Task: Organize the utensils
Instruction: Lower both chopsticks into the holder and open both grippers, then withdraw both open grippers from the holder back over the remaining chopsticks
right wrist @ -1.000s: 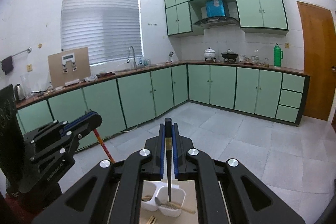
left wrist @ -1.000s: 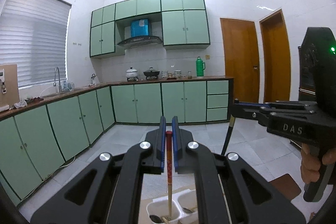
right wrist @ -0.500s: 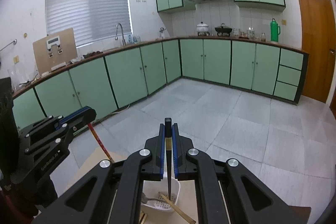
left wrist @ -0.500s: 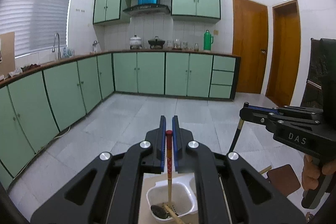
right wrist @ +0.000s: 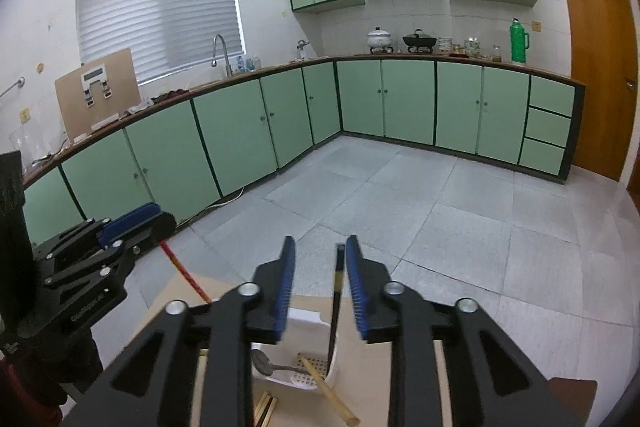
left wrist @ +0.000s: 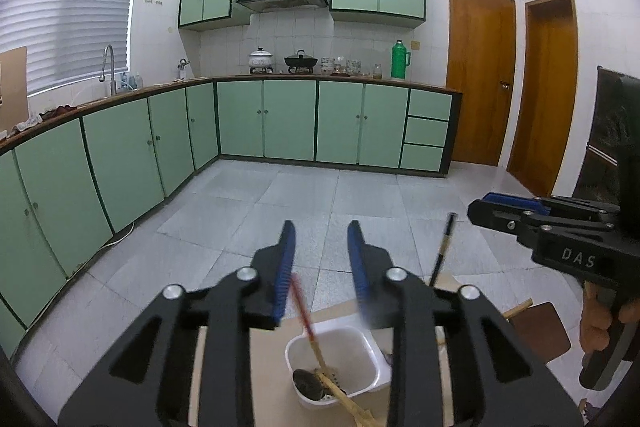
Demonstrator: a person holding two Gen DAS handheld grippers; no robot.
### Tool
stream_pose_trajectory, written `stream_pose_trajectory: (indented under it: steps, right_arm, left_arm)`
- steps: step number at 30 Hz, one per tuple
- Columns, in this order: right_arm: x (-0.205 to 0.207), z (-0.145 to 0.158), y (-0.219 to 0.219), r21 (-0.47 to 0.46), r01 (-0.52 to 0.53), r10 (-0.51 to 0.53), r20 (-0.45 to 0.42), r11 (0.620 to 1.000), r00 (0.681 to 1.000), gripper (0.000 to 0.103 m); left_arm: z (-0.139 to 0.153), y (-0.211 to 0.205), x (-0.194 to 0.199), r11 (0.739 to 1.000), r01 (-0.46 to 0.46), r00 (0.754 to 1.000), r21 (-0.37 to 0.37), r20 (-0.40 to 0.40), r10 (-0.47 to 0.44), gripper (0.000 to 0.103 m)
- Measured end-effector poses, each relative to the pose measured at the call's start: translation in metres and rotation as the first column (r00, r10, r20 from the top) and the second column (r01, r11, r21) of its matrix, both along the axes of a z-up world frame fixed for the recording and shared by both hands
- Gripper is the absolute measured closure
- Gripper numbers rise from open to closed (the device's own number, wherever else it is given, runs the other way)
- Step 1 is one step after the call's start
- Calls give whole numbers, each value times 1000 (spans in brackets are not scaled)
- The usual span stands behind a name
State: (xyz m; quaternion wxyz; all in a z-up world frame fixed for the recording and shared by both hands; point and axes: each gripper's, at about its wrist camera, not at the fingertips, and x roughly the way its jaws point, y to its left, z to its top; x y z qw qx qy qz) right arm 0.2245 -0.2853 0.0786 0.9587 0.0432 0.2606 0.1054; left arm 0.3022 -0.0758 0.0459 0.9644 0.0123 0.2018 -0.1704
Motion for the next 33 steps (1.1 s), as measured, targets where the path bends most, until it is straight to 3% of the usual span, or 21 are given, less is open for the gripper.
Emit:
stream_pose_trajectory:
  steps: [7, 13, 15, 20, 33]
  right_arm:
    - [-24, 9, -16, 18, 31, -32, 40, 999, 999, 54]
    - [-63, 11, -27, 28, 58, -61, 91, 998, 994, 33]
    - [-81, 9, -29, 23, 68, -70, 109, 997, 992, 21]
    - [-132, -15, -29, 7, 94, -94, 116, 996, 989, 7]
    - [-194, -117, -15, 25, 155, -153, -91, 988, 984, 6]
  left_arm:
    - [11, 13, -18, 1000, -25, 999, -15, 23, 25, 56]
    - [15, 29, -57, 998, -57, 997, -21, 49, 58, 41]
    - [13, 34, -71, 998, -62, 997, -31, 48, 64, 34]
    - [-11, 44, -113, 997, -68, 998, -33, 11, 68, 24]
    - [-116, 49, -186, 998, -55, 974, 32, -217, 61, 20]
